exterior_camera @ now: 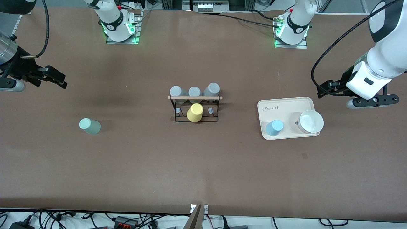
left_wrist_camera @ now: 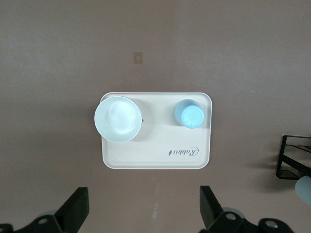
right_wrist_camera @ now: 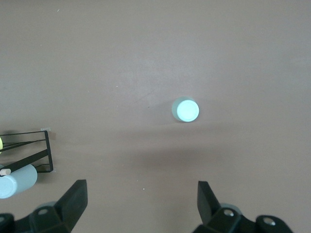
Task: Hang scattered cups on rack with three cups
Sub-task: 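Reach the left gripper toward the light blue cup on the tray, then lower the left gripper and grasp the light blue cup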
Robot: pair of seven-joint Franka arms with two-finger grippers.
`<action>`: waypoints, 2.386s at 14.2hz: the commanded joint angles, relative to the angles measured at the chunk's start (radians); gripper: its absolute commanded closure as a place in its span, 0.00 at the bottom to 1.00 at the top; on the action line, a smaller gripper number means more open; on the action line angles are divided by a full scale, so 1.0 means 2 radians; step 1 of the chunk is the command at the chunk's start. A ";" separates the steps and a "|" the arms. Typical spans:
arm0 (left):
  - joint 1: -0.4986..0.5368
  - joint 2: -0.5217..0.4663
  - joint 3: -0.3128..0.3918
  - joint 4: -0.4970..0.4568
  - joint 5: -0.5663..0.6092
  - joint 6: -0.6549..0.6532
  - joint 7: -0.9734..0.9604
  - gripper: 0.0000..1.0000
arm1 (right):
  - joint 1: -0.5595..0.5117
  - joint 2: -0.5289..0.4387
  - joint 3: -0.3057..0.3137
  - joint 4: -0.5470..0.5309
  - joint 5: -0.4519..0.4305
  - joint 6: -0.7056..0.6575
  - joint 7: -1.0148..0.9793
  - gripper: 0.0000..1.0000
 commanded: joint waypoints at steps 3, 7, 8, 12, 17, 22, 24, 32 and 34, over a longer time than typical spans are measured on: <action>-0.002 -0.010 -0.001 -0.004 0.004 0.002 0.001 0.00 | -0.002 0.006 0.004 0.013 0.000 -0.010 0.010 0.00; -0.005 0.002 -0.001 0.005 -0.016 0.002 0.002 0.00 | -0.002 0.006 0.004 0.014 0.001 -0.010 0.014 0.00; -0.005 0.027 -0.001 0.013 -0.016 0.001 0.002 0.00 | -0.002 0.006 0.004 0.014 0.000 -0.010 0.014 0.00; -0.034 0.064 -0.001 0.019 -0.033 -0.005 -0.003 0.00 | -0.002 0.006 0.004 0.013 0.000 -0.011 0.015 0.00; -0.088 0.207 0.000 0.070 -0.019 0.003 -0.003 0.00 | -0.002 0.006 0.004 0.012 0.000 -0.011 0.015 0.00; -0.084 0.267 -0.001 0.068 -0.007 0.061 0.003 0.00 | -0.002 0.005 0.004 0.012 0.001 -0.018 0.017 0.00; -0.083 0.274 0.005 0.068 -0.006 0.085 0.004 0.00 | -0.002 0.006 0.004 0.011 0.000 -0.018 0.017 0.00; -0.082 0.303 0.002 0.060 0.030 0.125 0.003 0.00 | -0.005 0.006 0.003 0.014 0.001 -0.024 0.007 0.00; -0.081 0.304 0.000 0.049 0.027 0.134 0.003 0.00 | -0.005 0.006 0.003 0.014 0.001 -0.024 0.006 0.00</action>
